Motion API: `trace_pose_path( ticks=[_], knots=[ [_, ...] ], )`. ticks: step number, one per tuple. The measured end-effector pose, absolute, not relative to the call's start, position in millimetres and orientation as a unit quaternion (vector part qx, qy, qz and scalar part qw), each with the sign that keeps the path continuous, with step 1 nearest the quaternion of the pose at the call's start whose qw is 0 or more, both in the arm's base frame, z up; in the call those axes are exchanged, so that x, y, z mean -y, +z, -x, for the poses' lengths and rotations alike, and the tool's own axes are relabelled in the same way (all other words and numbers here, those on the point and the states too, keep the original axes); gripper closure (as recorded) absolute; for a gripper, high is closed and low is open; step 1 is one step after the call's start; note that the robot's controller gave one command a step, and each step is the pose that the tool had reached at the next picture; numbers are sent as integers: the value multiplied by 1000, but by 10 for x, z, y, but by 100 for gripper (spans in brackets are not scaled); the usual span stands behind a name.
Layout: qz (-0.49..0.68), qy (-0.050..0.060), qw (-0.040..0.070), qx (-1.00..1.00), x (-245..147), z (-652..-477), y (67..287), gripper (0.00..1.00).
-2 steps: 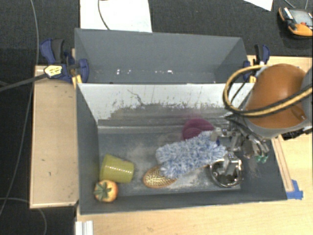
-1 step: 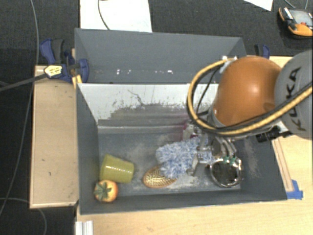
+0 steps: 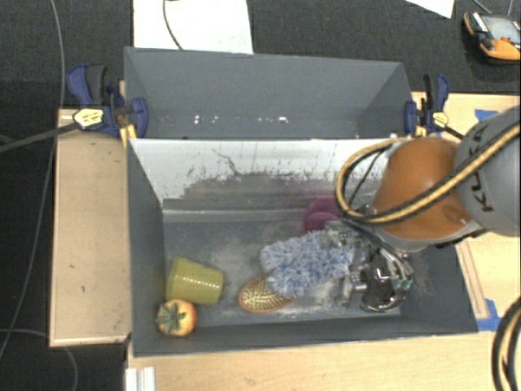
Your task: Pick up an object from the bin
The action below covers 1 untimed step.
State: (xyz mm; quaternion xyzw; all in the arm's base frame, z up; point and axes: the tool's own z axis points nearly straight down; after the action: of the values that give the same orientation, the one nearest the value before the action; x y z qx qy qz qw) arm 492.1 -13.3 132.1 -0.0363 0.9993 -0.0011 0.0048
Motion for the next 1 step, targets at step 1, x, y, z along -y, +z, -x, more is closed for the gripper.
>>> trace_pose_path(
  ticks=[1],
  knots=[
    [76,2,12,-997,-502,-4845,708,0]
  ],
)
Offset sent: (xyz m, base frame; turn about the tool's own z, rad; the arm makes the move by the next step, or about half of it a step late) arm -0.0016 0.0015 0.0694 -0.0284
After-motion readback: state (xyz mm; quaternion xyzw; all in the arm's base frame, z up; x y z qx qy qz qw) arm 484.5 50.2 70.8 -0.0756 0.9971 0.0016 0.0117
